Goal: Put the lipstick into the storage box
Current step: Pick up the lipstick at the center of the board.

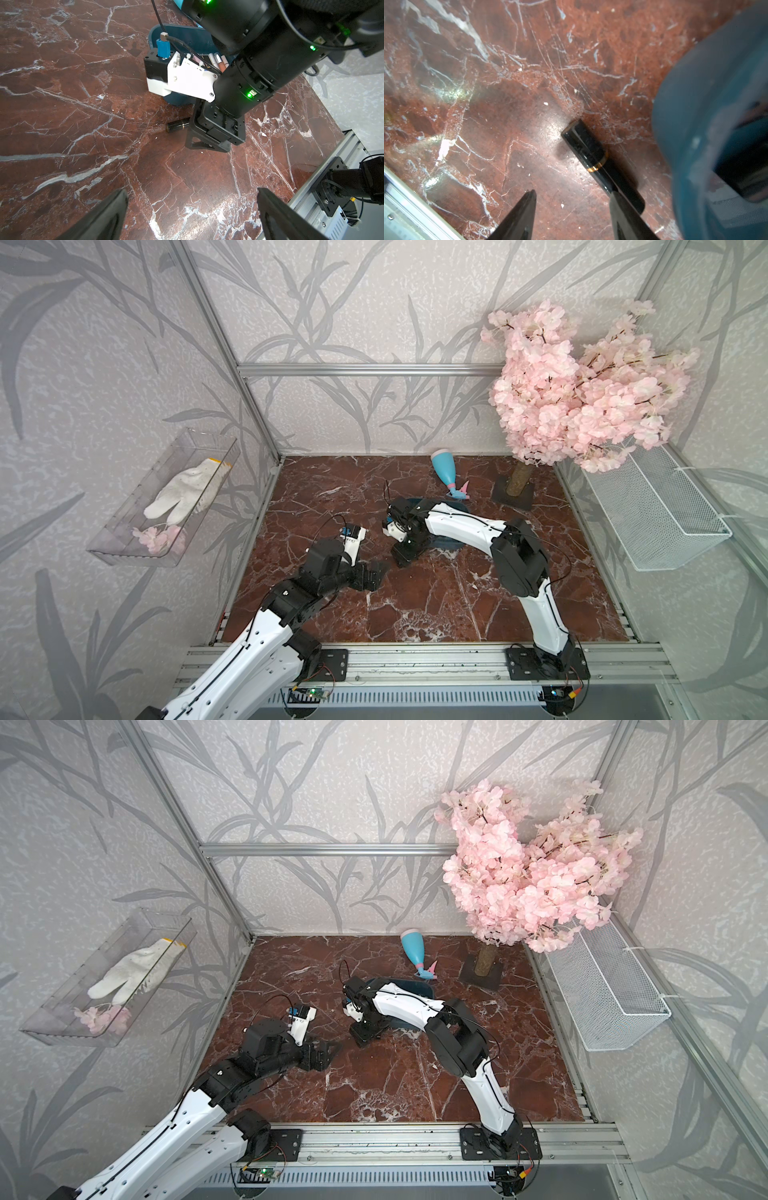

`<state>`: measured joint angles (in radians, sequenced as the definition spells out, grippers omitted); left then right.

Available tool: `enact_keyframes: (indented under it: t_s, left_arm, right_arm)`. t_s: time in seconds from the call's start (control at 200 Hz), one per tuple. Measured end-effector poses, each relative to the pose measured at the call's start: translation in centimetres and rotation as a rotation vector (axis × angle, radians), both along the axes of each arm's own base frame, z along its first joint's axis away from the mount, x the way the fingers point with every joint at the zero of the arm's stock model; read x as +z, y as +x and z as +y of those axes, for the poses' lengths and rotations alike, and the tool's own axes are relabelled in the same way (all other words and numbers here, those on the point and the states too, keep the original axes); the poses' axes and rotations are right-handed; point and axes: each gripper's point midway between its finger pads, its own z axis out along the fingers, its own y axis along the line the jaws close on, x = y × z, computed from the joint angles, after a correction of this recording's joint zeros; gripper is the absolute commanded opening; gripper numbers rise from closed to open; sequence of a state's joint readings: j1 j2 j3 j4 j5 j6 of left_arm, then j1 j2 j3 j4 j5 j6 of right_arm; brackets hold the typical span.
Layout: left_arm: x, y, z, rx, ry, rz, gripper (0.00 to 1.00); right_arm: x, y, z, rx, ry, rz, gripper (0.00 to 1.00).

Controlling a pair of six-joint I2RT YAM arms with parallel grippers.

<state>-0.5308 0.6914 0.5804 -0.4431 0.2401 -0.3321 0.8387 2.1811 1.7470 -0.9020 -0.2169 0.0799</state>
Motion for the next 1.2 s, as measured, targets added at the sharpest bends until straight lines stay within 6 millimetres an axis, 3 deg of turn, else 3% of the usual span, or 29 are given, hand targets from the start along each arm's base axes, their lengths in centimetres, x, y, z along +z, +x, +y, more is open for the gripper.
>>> enact_keyframes:
  t_s: [0.685, 0.865, 0.96, 1.2]
  left_arm:
    - [0.1, -0.1, 0.2, 0.007, -0.001, -0.004, 1.00]
    - [0.1, -0.1, 0.2, 0.008, -0.001, -0.004, 1.00]
    - [0.1, -0.1, 0.2, 0.007, -0.001, -0.002, 1.00]
    - [-0.2, 0.0, 0.2, 0.008, 0.005, 0.007, 1.00]
  right_arm:
    - [-0.6, 2.2, -0.5, 0.070, -0.082, -0.094, 0.61]
    - [-2.5, 1.8, -0.6, 0.083, -0.107, -0.056, 0.61]
    - [-2.2, 2.1, -0.2, 0.085, -0.096, -0.064, 0.61]
    - [-2.4, 2.1, -0.2, 0.080, -0.099, -0.060, 0.53]
